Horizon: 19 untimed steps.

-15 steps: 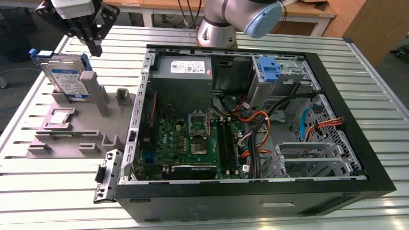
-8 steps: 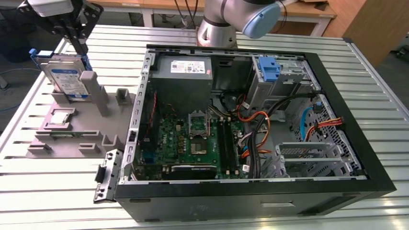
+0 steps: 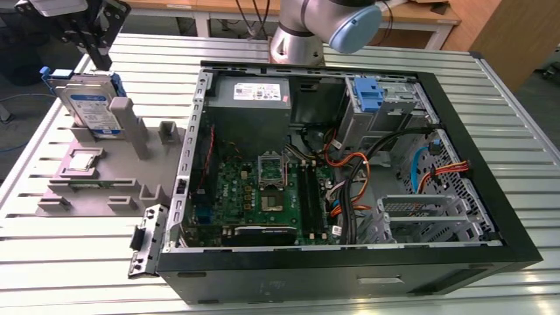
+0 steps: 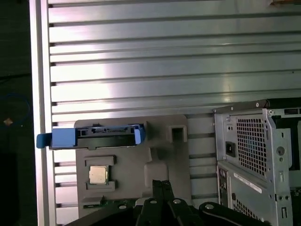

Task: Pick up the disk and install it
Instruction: 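Reach for the disk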

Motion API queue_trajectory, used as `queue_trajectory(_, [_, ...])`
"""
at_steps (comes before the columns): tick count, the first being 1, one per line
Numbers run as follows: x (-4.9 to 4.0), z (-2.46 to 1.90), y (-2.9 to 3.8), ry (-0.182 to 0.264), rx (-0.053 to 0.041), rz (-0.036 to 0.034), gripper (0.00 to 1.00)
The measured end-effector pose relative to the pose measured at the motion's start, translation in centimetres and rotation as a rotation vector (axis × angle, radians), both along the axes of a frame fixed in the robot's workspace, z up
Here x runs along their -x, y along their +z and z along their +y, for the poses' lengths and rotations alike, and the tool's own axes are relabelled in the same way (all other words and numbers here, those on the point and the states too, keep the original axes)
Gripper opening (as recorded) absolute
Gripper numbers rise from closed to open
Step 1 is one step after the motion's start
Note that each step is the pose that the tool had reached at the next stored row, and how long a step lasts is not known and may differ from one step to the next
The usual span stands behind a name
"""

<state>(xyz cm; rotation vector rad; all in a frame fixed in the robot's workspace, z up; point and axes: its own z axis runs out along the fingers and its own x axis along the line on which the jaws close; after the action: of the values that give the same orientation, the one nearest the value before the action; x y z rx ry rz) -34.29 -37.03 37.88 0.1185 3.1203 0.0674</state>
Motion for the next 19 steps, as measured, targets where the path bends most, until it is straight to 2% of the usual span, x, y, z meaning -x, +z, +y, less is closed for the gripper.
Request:
queue_trajectory(4, [1.13,0.88,-0.17,0.000,0.0000,0.0000,0.10])
queue_trajectory(8, [2.50,1.40,-0.34,0.000,0.0000,0.0001,0.10])
queue_trajectory(19, [6.15,2.32,-0.79,0.000,0.0000,0.0006,0.10])
